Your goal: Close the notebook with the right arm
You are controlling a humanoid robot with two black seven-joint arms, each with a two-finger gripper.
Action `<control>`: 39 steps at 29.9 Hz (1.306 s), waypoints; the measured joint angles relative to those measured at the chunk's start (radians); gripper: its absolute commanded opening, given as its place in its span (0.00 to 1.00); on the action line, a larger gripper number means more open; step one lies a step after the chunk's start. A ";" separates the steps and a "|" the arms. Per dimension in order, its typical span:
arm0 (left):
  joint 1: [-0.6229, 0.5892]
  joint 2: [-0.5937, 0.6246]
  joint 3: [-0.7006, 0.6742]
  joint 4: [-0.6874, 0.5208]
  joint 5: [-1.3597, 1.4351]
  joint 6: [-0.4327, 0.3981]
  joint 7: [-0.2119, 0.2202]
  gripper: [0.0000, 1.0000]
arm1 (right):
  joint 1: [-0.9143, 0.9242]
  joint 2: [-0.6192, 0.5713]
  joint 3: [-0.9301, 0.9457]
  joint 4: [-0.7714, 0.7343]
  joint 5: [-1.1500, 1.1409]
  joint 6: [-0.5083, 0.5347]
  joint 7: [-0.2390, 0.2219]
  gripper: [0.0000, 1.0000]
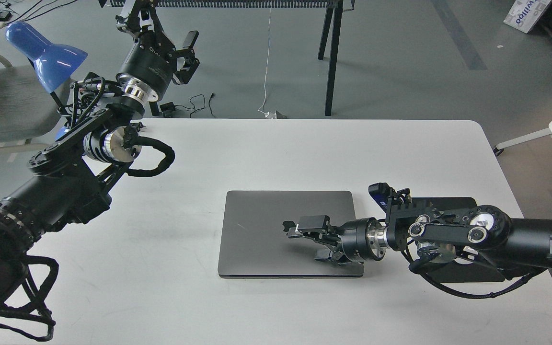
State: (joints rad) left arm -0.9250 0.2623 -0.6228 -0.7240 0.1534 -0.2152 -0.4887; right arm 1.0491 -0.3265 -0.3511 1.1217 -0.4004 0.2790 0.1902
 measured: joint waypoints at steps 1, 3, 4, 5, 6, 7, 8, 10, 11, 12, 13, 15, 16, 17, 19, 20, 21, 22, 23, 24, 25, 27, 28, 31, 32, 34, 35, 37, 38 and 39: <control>0.000 0.000 0.000 0.000 0.000 0.000 0.000 1.00 | -0.003 0.001 0.000 -0.001 -0.006 0.000 0.000 1.00; 0.000 0.000 -0.001 0.000 0.000 0.000 0.000 1.00 | -0.009 0.003 -0.001 -0.005 -0.016 0.000 0.000 1.00; 0.000 0.001 -0.001 0.000 -0.001 0.000 0.000 1.00 | -0.011 0.004 -0.001 -0.006 -0.020 0.000 0.000 1.00; 0.000 0.002 -0.001 -0.001 -0.001 0.000 0.000 1.00 | -0.013 0.005 -0.001 -0.006 -0.022 0.000 0.000 1.00; 0.000 0.002 -0.002 -0.001 -0.001 0.000 0.000 1.00 | -0.013 0.006 -0.002 -0.006 -0.023 0.000 0.000 1.00; 0.000 0.002 -0.002 -0.001 -0.001 0.000 0.000 1.00 | -0.013 0.007 -0.002 -0.006 -0.024 0.000 0.000 1.00; 0.000 0.002 -0.002 -0.001 -0.001 0.000 0.000 1.00 | -0.013 0.008 -0.002 -0.006 -0.025 0.000 0.000 1.00; 0.001 0.002 -0.002 -0.002 -0.001 0.000 0.000 1.00 | -0.013 0.009 -0.002 -0.015 -0.028 -0.002 0.000 1.00; 0.001 0.002 -0.002 -0.002 -0.001 0.000 0.000 1.00 | -0.012 0.009 -0.002 -0.020 -0.030 -0.003 0.000 1.00; 0.001 0.002 -0.002 -0.002 -0.002 0.000 0.000 1.00 | -0.011 0.009 -0.001 -0.023 -0.031 -0.004 0.000 1.00; 0.001 0.002 -0.002 -0.002 -0.001 0.000 0.000 1.00 | -0.010 0.009 -0.001 -0.024 -0.031 -0.005 0.000 1.00; 0.001 0.002 -0.002 -0.002 -0.002 0.000 0.000 1.00 | -0.004 0.010 0.001 -0.023 -0.031 -0.006 0.000 1.00; 0.002 0.002 -0.002 -0.002 -0.002 0.000 0.000 1.00 | -0.001 0.008 0.005 -0.020 -0.031 -0.006 0.000 1.00; 0.002 0.002 -0.002 -0.002 -0.002 0.000 0.000 1.00 | 0.004 0.006 0.010 -0.015 -0.030 -0.006 0.000 1.00; 0.002 0.002 -0.002 -0.002 -0.002 0.000 0.000 1.00 | 0.025 -0.006 0.032 0.001 -0.028 -0.003 0.001 1.00; 0.002 0.002 -0.002 -0.002 -0.001 0.000 0.000 1.00 | 0.040 -0.021 0.055 0.009 -0.027 -0.001 0.002 1.00; 0.002 0.002 -0.002 -0.002 -0.002 0.001 0.000 1.00 | 0.054 -0.040 0.088 0.017 -0.025 0.001 0.003 1.00; 0.002 0.002 -0.002 -0.002 -0.002 0.001 0.000 1.00 | 0.063 -0.057 0.126 0.023 -0.024 0.002 0.003 1.00; 0.002 0.001 -0.001 -0.002 -0.001 0.001 0.000 1.00 | 0.072 -0.074 0.175 0.029 -0.022 0.003 0.003 1.00; 0.002 0.002 -0.001 -0.002 -0.002 0.001 0.000 1.00 | 0.078 -0.086 0.229 0.031 -0.019 0.004 0.003 1.00; 0.002 0.001 -0.001 -0.002 -0.002 0.001 0.000 1.00 | 0.082 -0.094 0.285 0.030 -0.018 0.005 0.002 1.00; 0.002 0.001 0.000 -0.002 -0.002 0.001 0.000 1.00 | 0.084 -0.103 0.392 0.013 -0.017 0.006 0.001 1.00; 0.002 0.001 0.000 -0.002 -0.002 0.001 0.000 1.00 | 0.084 -0.105 0.451 -0.013 -0.016 0.006 0.001 1.00; 0.002 0.001 0.000 -0.002 -0.002 0.001 0.000 1.00 | 0.075 -0.102 0.605 -0.116 -0.013 0.008 0.003 1.00; 0.002 0.001 0.000 -0.002 -0.002 0.001 0.000 1.00 | 0.071 -0.099 0.645 -0.147 -0.012 0.009 0.005 1.00; 0.002 0.001 0.000 -0.002 -0.002 0.001 0.000 1.00 | 0.058 -0.093 0.727 -0.209 -0.010 0.018 0.008 1.00; 0.002 0.001 0.000 -0.002 -0.002 0.001 0.000 1.00 | 0.052 -0.092 0.764 -0.232 -0.010 0.023 0.010 1.00; 0.002 0.001 0.000 -0.002 -0.002 0.001 0.000 1.00 | 0.040 -0.090 0.832 -0.259 -0.005 0.029 0.012 1.00; 0.002 0.001 0.000 -0.002 -0.002 0.001 0.000 1.00 | 0.031 -0.089 0.867 -0.269 0.002 0.032 0.013 1.00; 0.002 0.001 0.000 -0.002 -0.002 0.001 0.000 1.00 | 0.022 -0.089 0.895 -0.275 0.011 0.033 0.014 1.00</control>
State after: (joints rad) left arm -0.9235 0.2637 -0.6227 -0.7256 0.1518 -0.2147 -0.4887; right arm 1.0715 -0.4157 0.5439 0.8463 -0.3896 0.3124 0.2041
